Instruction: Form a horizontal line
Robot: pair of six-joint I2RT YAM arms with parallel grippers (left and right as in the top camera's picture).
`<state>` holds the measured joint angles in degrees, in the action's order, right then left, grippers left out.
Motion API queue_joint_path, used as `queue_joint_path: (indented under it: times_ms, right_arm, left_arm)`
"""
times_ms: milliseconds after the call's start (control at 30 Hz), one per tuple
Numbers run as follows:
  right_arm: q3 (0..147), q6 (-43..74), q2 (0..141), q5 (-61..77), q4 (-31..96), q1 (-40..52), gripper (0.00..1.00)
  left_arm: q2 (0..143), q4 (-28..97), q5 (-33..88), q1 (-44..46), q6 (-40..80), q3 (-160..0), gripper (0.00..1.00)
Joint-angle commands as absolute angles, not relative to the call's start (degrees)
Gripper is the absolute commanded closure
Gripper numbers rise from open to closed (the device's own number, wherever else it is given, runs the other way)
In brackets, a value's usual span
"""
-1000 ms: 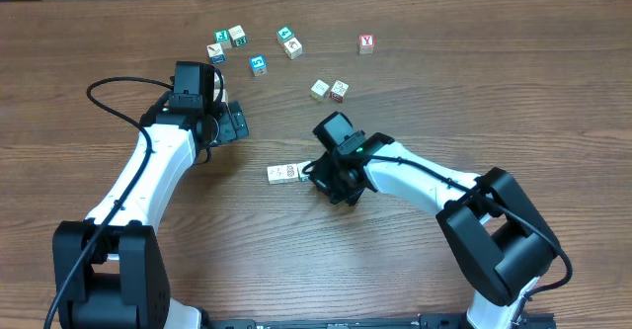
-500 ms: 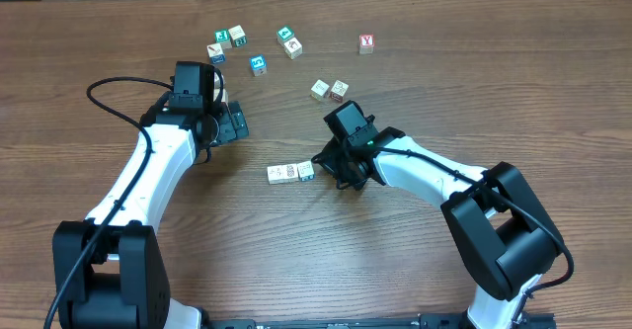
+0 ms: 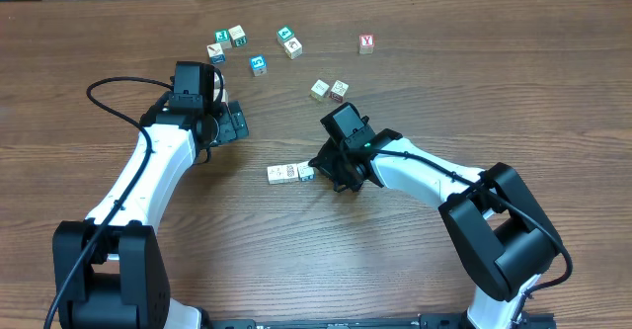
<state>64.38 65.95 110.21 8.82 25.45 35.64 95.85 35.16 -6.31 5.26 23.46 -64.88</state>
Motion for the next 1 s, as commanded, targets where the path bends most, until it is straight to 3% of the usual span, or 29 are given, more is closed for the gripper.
queue_joint_path:
  times_ms: [0, 967]
  right_arm:
    - [63.8, 65.5, 110.7, 9.9, 25.1, 36.7, 0.96]
    - [63.8, 65.5, 110.7, 10.8, 25.6, 37.6, 0.96]
  left_arm:
    - [94.8, 35.1, -7.0, 5.3, 22.9, -65.5, 0.00]
    - [94.8, 35.1, -7.0, 5.3, 22.9, -65.5, 0.00]
